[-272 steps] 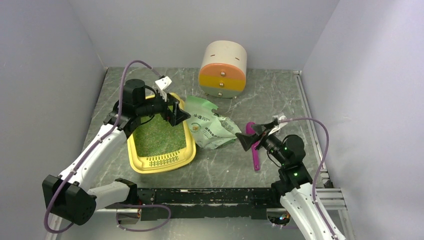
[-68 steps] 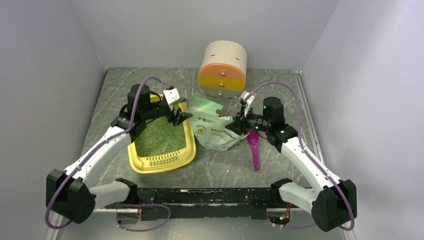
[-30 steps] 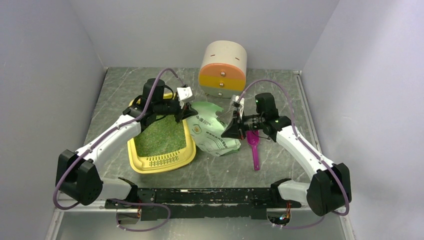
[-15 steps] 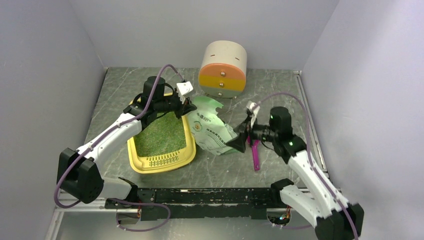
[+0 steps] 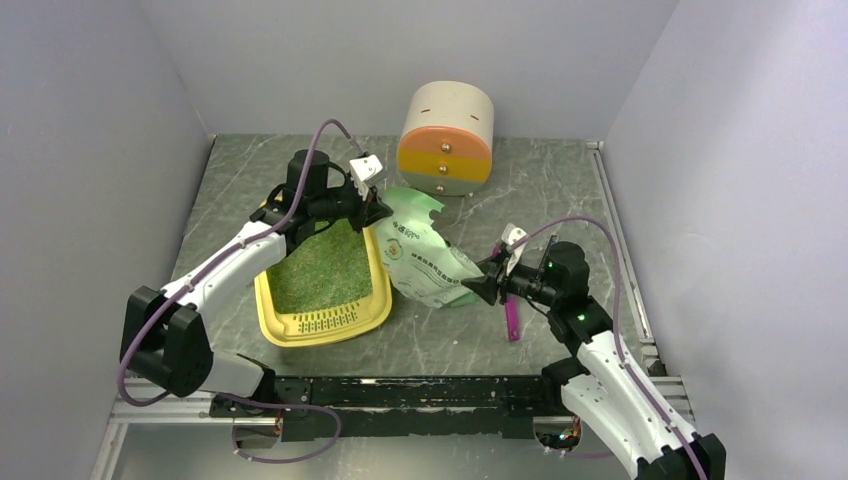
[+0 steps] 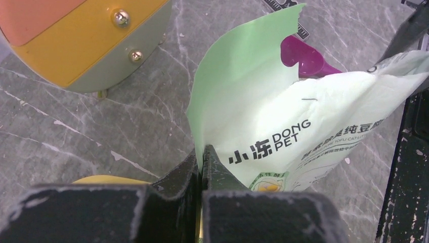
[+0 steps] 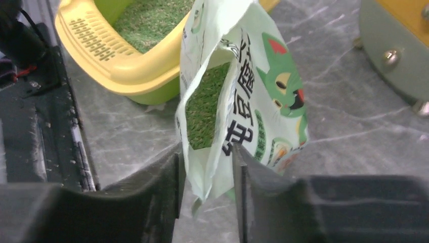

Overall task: Fill the litter box with clean litter
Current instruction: Close the cat litter bag at the center of the board.

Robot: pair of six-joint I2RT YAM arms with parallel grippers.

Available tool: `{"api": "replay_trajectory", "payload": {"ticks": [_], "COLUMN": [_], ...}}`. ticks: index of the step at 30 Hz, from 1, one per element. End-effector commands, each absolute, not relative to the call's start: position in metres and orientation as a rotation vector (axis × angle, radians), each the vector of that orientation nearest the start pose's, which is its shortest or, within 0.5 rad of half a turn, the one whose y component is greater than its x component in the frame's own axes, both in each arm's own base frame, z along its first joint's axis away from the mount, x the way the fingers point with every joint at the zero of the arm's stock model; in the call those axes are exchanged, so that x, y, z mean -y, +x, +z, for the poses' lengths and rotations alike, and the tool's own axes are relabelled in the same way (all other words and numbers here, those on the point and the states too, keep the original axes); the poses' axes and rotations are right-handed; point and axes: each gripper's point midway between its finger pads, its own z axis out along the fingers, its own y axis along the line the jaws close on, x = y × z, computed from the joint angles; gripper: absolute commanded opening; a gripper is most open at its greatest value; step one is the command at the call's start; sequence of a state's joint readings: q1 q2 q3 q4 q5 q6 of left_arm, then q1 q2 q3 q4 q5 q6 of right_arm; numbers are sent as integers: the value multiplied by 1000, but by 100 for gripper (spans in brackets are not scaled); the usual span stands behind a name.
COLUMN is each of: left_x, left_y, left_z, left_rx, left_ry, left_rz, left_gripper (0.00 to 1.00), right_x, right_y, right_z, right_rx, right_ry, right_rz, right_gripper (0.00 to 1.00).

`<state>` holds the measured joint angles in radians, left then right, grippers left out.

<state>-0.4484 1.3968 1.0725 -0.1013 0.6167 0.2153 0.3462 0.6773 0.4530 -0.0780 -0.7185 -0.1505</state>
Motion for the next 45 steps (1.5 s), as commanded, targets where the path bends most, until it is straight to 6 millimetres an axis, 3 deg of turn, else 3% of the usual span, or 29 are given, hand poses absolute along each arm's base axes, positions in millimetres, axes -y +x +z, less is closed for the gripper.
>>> {"api": "replay_trajectory", "payload": {"ticks": [1,2,7,11,20,21,24,25,29,35,42,45], "left_x": [257,256,246,244,255,258,260,261,262,265,278,283], "left_y": [348,350,363,369,359,356,351,347,333,319,319,315], "left_z": [243,242,239,233,234,234,238,239,251,233,237,240], "left_rx": [-1659,-1663,-1691,-1721,-1686,-1688,-1683,-1672,-1608,-1637,-1590,-1571], "left_ry": [963,956,898,896,1011,1029,1048,1054,1068,1082,1107,1139], "left_rz": [-738,-743,-745,-739,-823,-849,-884,-898,-934,-1030,-1157,-1229], "left_gripper": [5,5,5,5,5,11,46,53,66,68,67,60], "right_x": [-199,-200,-199,-201,-198,-198,-196,-196,-194,-187,-186,-187], "right_y": [218,220,232,217,210,210,215,216,221,230,229,224], "right_z": [200,200,217,220,177,174,179,181,171,152,151,154], "right_rx": [-1488,-1496,-1616,-1635,-1971,-1993,-1984,-1984,-2050,-2145,-2160,-2158], "right_ry": [-931,-899,-729,-657,-357,-345,-337,-330,-253,-91,-72,-95], "right_rz": [774,792,866,1090,1516,1520,1480,1473,1468,1412,1416,1431], "right_gripper": [13,0,0,0,0,0,0,0,0,0,0,0]}}
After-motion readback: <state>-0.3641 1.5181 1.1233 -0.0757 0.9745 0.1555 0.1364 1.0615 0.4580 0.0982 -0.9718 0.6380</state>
